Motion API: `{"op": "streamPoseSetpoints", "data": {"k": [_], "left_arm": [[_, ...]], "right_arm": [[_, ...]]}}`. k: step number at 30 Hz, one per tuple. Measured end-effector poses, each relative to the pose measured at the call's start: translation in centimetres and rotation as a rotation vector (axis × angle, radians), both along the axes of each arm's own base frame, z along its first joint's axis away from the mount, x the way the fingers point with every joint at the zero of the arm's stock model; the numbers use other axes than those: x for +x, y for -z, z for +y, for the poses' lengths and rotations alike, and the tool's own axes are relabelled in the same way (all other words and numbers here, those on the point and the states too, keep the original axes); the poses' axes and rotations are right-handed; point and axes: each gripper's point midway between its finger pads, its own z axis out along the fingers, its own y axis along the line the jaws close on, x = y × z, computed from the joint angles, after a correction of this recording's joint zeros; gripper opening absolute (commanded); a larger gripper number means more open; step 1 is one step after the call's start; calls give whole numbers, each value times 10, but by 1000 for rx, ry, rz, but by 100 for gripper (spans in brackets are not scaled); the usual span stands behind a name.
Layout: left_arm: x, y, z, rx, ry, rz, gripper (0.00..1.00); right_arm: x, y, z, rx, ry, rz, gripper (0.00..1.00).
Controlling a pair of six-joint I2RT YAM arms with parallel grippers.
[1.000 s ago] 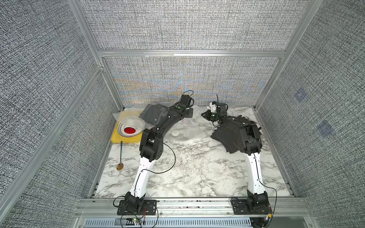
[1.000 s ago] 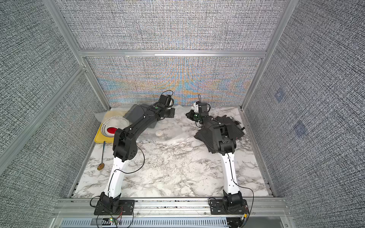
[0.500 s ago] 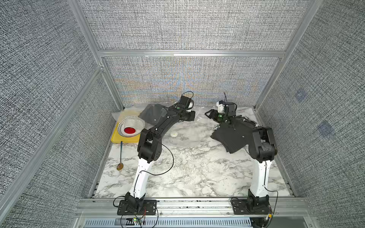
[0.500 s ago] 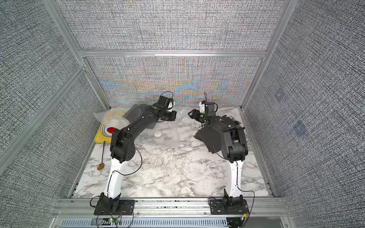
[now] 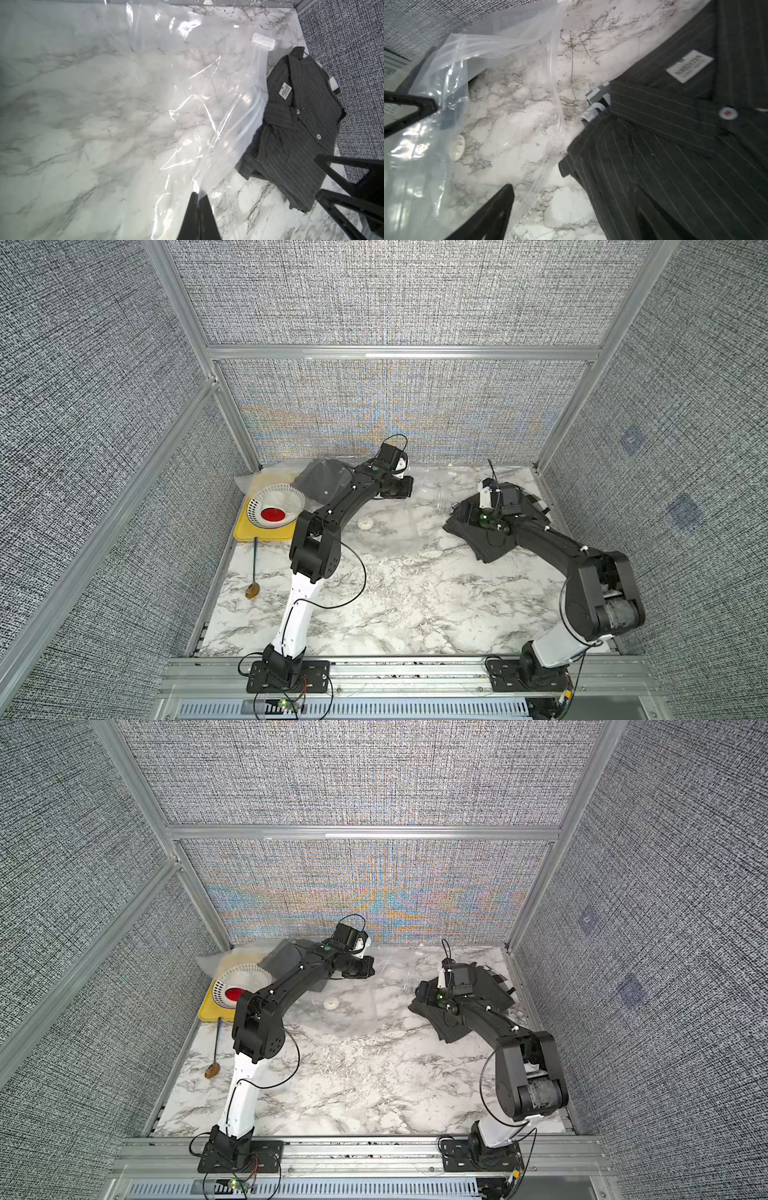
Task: Place the folded shirt into the vacuum bag
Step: Adjust the vacuum bag at the center of the board, then move the shirt at the center of the board.
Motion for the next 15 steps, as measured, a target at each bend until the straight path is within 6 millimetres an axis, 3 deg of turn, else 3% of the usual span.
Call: {"op": "streamPoseSetpoints", "data": {"k": [8,13,15], "left_arm": [[-8,5,-8,-13,30,47,1],[-12,6,-13,-24,45,62,28],[-13,7,-14,-28,49,67,34]], "right_arm": [[-44,24,-34,-188,85,92,83],[-59,42,-37,-277,86,153,80],[-60,48,-36,-312,76,172,79]]}}
